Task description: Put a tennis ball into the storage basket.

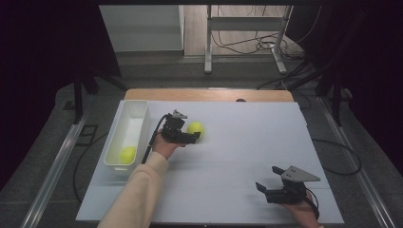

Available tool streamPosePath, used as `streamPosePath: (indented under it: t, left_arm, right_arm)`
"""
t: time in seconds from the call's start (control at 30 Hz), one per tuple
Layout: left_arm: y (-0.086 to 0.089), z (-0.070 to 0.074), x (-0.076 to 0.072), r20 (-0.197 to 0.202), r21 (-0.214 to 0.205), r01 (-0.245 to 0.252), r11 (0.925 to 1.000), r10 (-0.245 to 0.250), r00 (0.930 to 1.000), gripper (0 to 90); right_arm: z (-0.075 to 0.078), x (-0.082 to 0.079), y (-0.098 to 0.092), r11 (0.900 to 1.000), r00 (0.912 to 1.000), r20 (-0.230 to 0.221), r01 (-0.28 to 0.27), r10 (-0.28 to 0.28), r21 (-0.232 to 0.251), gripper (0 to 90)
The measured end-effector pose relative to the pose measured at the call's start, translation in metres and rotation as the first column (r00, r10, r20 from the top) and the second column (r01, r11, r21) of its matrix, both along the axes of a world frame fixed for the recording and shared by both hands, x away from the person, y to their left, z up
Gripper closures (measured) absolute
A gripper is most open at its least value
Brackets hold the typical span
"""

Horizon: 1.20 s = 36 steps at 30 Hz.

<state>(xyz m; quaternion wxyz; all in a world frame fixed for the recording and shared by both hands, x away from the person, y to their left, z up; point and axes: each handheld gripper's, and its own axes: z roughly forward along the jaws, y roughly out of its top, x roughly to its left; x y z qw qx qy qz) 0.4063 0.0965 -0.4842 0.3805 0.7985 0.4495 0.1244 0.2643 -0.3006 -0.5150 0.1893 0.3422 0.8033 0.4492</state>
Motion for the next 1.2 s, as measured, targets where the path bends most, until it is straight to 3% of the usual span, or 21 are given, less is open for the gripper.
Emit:
streamPosePath:
  t: [0.23,0.67,0.93,1.2]
  left_arm:
    - [-0.002,-0.007,0.010,-0.014,-0.012,0.000,0.9999,0.000,0.9999,12.9]
    - [-0.011,-0.018,0.023,-0.034,0.005,-0.001,1.0000,0.001,0.9994,11.6]
    - [-0.016,-0.025,0.031,-0.074,0.009,0.005,0.9999,-0.004,0.9972,10.2]
    - [-0.023,-0.031,0.037,-0.089,0.022,-0.002,0.9997,0.004,0.9960,9.9]
  right_arm:
    - [0.000,0.000,-0.001,1.0000,1.0000,0.000,0.006,-0.006,0.004,11.0]
    - [0.000,0.000,-0.001,1.0000,1.0000,-0.003,0.007,-0.007,0.005,11.1]
    - [0.000,0.001,-0.001,1.0000,1.0000,-0.004,0.008,-0.008,0.006,11.1]
    - [0.000,0.001,-0.002,1.0000,1.0000,-0.004,0.007,-0.007,0.005,11.1]
